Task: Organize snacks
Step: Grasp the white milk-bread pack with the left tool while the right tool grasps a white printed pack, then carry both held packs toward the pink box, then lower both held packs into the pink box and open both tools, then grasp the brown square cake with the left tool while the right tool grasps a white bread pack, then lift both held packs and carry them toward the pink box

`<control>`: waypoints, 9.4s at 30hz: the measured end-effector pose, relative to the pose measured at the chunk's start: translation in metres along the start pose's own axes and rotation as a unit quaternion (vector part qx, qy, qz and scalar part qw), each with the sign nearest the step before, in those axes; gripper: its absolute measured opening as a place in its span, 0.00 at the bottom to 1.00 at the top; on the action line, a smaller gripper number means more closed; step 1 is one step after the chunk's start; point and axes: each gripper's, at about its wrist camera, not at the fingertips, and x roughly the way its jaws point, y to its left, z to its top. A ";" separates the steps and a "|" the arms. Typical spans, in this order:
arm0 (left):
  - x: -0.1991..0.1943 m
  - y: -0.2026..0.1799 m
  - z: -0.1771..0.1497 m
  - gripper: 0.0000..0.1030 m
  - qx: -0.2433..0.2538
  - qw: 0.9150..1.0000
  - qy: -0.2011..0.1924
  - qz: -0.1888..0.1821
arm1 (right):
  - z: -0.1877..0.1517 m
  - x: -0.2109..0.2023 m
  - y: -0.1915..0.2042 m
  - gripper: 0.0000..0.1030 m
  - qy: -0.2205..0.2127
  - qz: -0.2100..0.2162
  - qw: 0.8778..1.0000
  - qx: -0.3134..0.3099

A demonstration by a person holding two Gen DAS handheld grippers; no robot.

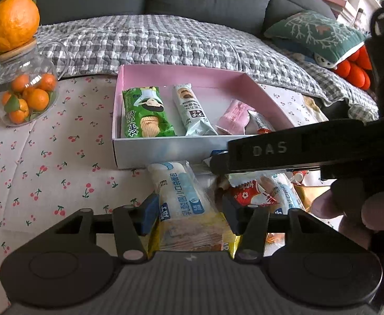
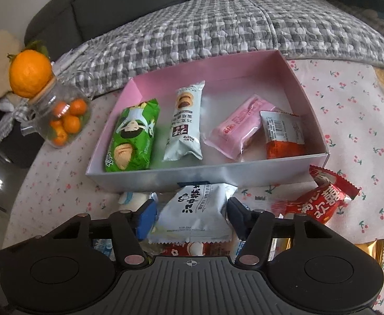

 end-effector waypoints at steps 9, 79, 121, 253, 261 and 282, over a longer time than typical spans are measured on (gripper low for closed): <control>0.010 0.008 0.008 0.44 -0.040 0.999 0.014 -0.006 | 0.000 -0.016 -0.024 0.55 0.005 0.024 0.999 0.048; 0.057 0.014 0.107 0.28 -0.042 0.996 -0.044 -0.065 | 0.071 -0.001 -0.086 0.55 -0.099 0.088 0.973 0.190; 0.067 0.013 0.123 0.72 -0.014 0.999 -0.020 -0.042 | 0.071 0.001 -0.094 0.79 -0.100 0.093 0.970 0.203; -0.040 0.011 -0.022 0.31 0.098 0.990 0.088 -0.055 | -0.049 -0.059 -0.054 0.29 0.043 -0.031 0.994 0.093; -0.041 0.016 -0.013 0.31 0.080 0.992 0.083 -0.043 | -0.045 -0.068 -0.049 0.29 0.033 -0.020 0.995 0.095; -0.022 0.023 0.036 0.31 0.013 0.998 0.054 -0.021 | 0.006 -0.055 -0.049 0.29 -0.033 0.024 0.982 0.183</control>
